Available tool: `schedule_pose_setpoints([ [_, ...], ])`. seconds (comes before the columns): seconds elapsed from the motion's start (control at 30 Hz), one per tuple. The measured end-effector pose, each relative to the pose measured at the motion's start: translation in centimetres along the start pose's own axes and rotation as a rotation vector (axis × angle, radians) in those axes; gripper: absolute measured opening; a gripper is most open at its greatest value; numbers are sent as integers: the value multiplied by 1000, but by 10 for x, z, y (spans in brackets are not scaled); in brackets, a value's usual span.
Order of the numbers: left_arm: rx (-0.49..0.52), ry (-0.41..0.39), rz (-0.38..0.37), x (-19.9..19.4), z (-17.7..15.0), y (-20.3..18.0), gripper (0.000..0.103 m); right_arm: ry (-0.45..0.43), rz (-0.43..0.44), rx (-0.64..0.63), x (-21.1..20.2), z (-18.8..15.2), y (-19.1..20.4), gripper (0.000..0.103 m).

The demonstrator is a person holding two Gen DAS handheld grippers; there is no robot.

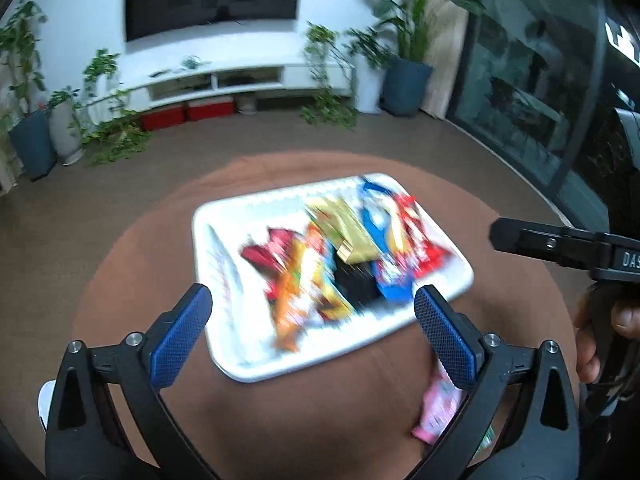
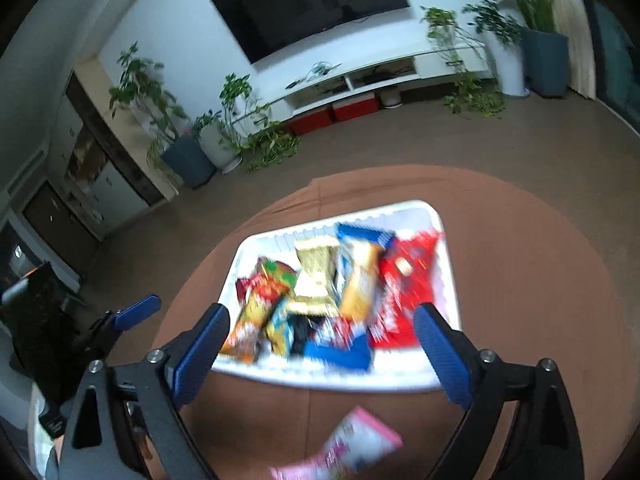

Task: Organize snacks
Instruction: 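Move both tools back over the pink and green packets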

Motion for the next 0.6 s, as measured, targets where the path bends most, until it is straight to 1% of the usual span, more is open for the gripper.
schedule_pose_setpoints([
  [0.13,75,77,-8,8,-31,-29,102,30,-36,52,-19,-48,-11,96],
  [0.2,122,124,-6,17,-48,-45,102,61,-45,80,-25,-73,-13,96],
  [0.23,140,140,-4,21,-54,-51,102,81,-52,93,-27,-89,-14,96],
  [0.3,186,176,1,30,-65,-63,102,87,-61,111,-35,-108,-13,96],
  [0.4,231,223,11,41,-74,-77,102,96,-66,104,-45,-131,-8,96],
  [0.53,282,263,30,52,-79,-88,102,126,-55,39,-46,-149,6,96],
  [0.6,304,278,36,56,-84,-94,102,136,-42,27,-44,-154,6,96],
])
Point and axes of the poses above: each gripper's, at about its wrist camera, not at the fingertips, and x roughly the way its jaws point, y to its left, z to its top, the point moved 1 cm from there along x, roughly the way its jaws point, and after that the axes turned 13 degrees about -x, right-handed, at the moved point
